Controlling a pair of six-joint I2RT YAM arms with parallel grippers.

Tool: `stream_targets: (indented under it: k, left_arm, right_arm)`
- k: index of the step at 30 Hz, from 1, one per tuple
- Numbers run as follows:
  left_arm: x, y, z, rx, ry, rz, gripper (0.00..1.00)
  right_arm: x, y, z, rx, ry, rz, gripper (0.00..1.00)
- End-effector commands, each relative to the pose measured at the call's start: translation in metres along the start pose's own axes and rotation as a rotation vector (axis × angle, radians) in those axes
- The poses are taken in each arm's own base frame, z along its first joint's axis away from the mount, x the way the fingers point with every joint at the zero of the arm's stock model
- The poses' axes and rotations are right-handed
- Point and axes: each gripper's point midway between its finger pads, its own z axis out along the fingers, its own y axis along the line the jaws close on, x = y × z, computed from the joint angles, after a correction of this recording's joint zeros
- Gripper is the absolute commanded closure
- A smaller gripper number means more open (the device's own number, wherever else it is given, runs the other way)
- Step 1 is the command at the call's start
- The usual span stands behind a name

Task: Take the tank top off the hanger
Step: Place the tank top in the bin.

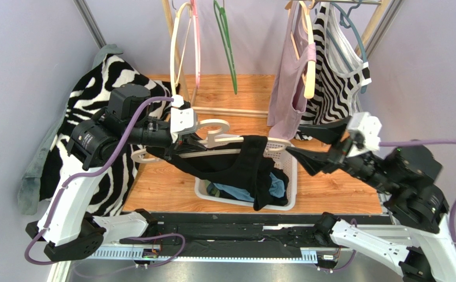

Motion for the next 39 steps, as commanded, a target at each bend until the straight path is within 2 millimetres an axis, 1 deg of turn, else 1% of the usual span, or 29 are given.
stream_targets:
  k: [1,2,3,5,8,10,12,13,18,20,23,24,27,31,33,36,39]
  left_arm:
    - [-0.017,0.011,-0.004,-0.07,-0.054,0.009,1.0]
    - [-0.018,0.011,-0.005,-0.073,-0.055,0.012,1.0]
    - [-0.019,0.011,-0.005,-0.071,-0.058,0.012,1.0]
    - [-0.021,0.012,-0.005,-0.071,-0.062,0.016,1.0]
    - [-0.023,0.009,-0.006,-0.062,-0.067,0.021,1.0]
    - [-0.022,0.008,-0.006,-0.054,-0.067,0.021,1.0]
    - [-0.024,0.007,-0.005,-0.042,-0.071,0.023,1.0]
    - [-0.026,0.007,-0.005,-0.039,-0.076,0.023,1.0]
    - [-0.028,0.005,-0.006,-0.025,-0.081,0.029,1.0]
    - [-0.027,0.004,-0.006,-0.027,-0.08,0.032,0.99]
    - [-0.026,0.005,-0.006,-0.027,-0.075,0.032,0.99]
    - [-0.025,0.005,-0.006,-0.029,-0.073,0.032,0.99]
    - [-0.025,0.004,-0.007,-0.028,-0.075,0.033,0.99]
    - [-0.025,0.004,-0.008,-0.028,-0.078,0.033,0.99]
    - [-0.025,0.004,-0.009,-0.032,-0.08,0.033,0.99]
    - [-0.024,0.004,-0.009,-0.034,-0.078,0.033,0.99]
    - [-0.022,0.006,-0.009,-0.041,-0.074,0.03,0.99]
  right_arm:
    - [0.007,-0.001,-0.005,0.041,-0.024,0.105,0.39]
    - [0.006,0.002,-0.012,0.033,-0.047,0.108,0.39]
    - [0.019,0.006,-0.007,0.019,-0.039,0.141,0.39]
    - [0.026,0.014,-0.006,-0.014,-0.04,0.185,0.39]
    - [0.044,0.018,0.003,-0.029,-0.005,0.242,0.39]
    - [0.057,0.018,0.013,-0.026,0.022,0.267,0.42]
    - [0.06,0.018,0.02,-0.024,0.015,0.287,0.45]
    - [0.065,0.013,0.025,0.001,0.02,0.298,0.46]
    - [0.061,-0.003,0.037,0.081,-0.033,0.315,0.5]
    - [0.064,-0.006,0.042,0.096,-0.027,0.325,0.52]
    - [0.067,-0.005,0.051,0.088,-0.023,0.348,0.65]
    - [0.066,-0.001,0.053,0.068,-0.026,0.355,0.77]
    - [0.065,0.004,0.06,0.038,-0.028,0.391,0.95]
    - [0.063,0.009,0.062,0.008,-0.028,0.41,0.96]
    - [0.063,0.012,0.063,-0.005,-0.03,0.419,1.0]
    - [0.061,0.015,0.063,-0.022,-0.032,0.429,1.0]
    - [0.057,0.02,0.057,-0.043,-0.029,0.438,1.0]
